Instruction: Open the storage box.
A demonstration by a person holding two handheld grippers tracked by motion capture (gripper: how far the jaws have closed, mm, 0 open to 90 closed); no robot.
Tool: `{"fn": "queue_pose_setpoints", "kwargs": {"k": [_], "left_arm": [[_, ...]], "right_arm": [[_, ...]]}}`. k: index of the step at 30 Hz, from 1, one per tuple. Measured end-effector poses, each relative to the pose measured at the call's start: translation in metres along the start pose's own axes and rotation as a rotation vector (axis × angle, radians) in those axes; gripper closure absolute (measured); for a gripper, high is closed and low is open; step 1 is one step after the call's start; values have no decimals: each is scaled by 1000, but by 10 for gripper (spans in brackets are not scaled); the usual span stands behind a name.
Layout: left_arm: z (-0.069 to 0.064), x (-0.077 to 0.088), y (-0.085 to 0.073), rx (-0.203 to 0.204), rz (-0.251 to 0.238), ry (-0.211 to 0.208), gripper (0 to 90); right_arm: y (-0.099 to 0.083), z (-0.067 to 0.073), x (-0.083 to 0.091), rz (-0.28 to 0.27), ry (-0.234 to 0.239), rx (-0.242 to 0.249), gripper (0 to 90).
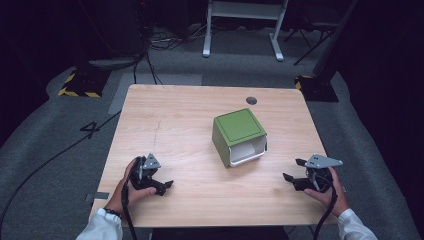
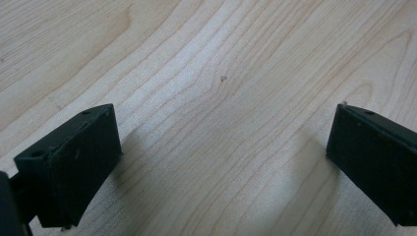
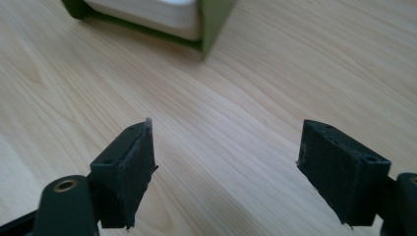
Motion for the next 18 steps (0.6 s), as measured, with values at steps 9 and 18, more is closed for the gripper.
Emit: {"fn": "queue_pose_setpoints", "kwargs": {"k": [9,18], "left_arm": [[0,0,0,-1,1,0,2],[0,0,0,-1,1,0,2]], "right_arm": [[40,36,-19,-34,98,96,227],[72,65,-47,-48,173,165,232]]}}
Point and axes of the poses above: each handheld gripper's, and its own axes: x roughly backward along the jaws, y roughly out of its top, z roughly to its left, the point moved 1 cm from there along -x, roughly forward along the jaws, and after that the axes turned 6 degrees about -x, right-handed, at the moved point
